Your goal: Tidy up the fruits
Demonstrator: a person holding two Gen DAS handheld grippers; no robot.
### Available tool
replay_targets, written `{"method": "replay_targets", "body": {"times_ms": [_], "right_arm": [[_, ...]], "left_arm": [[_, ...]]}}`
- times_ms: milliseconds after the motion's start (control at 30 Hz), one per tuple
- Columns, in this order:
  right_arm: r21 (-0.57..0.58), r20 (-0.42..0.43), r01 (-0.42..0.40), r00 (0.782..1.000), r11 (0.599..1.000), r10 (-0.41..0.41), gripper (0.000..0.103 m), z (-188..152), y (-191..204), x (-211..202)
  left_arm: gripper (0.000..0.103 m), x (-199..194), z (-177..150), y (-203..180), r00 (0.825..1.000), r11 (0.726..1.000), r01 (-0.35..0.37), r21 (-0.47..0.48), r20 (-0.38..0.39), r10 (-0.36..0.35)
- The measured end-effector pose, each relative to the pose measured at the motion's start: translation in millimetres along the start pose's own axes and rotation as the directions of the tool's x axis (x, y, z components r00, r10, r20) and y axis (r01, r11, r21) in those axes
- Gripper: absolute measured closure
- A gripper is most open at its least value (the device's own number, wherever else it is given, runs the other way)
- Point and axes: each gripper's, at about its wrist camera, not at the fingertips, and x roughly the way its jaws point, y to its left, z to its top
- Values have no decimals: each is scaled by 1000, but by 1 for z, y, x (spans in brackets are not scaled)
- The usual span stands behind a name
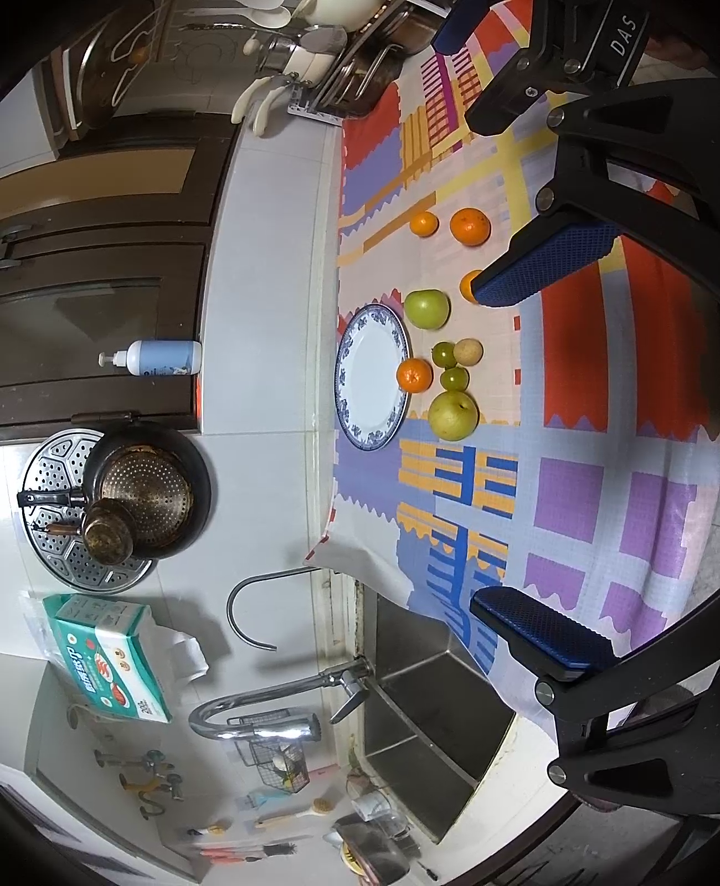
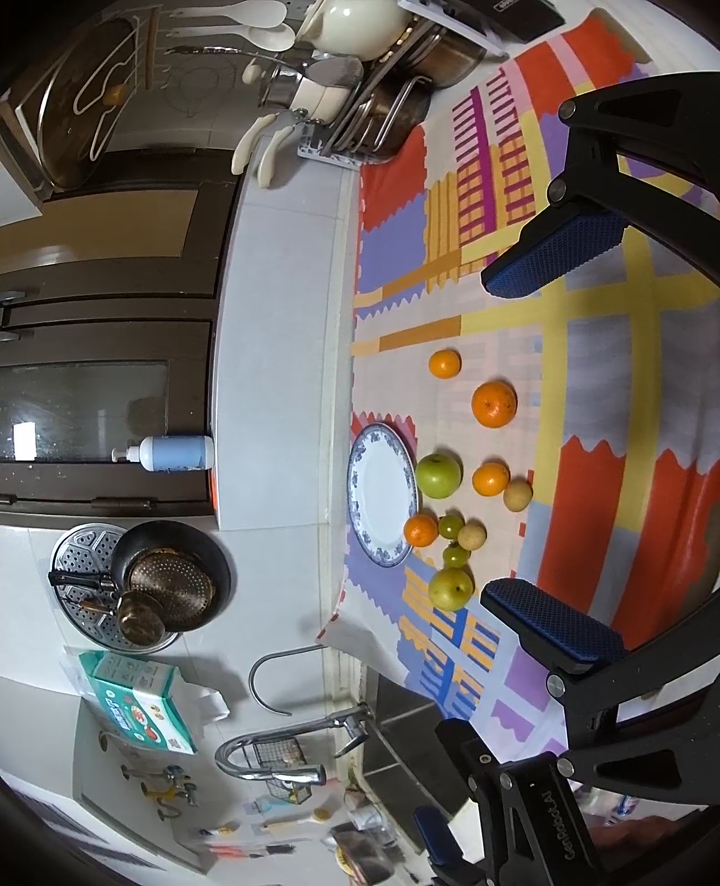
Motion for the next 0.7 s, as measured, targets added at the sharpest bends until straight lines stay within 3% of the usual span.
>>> {"method": "replay_targets", "body": {"times_ms": [700], "right_arm": [[-3,3,1,1000,1000,-1,1,0,1,0]], "left_arm": [[0,1,-1,3,1000,1000,-5,1,8,5]]}}
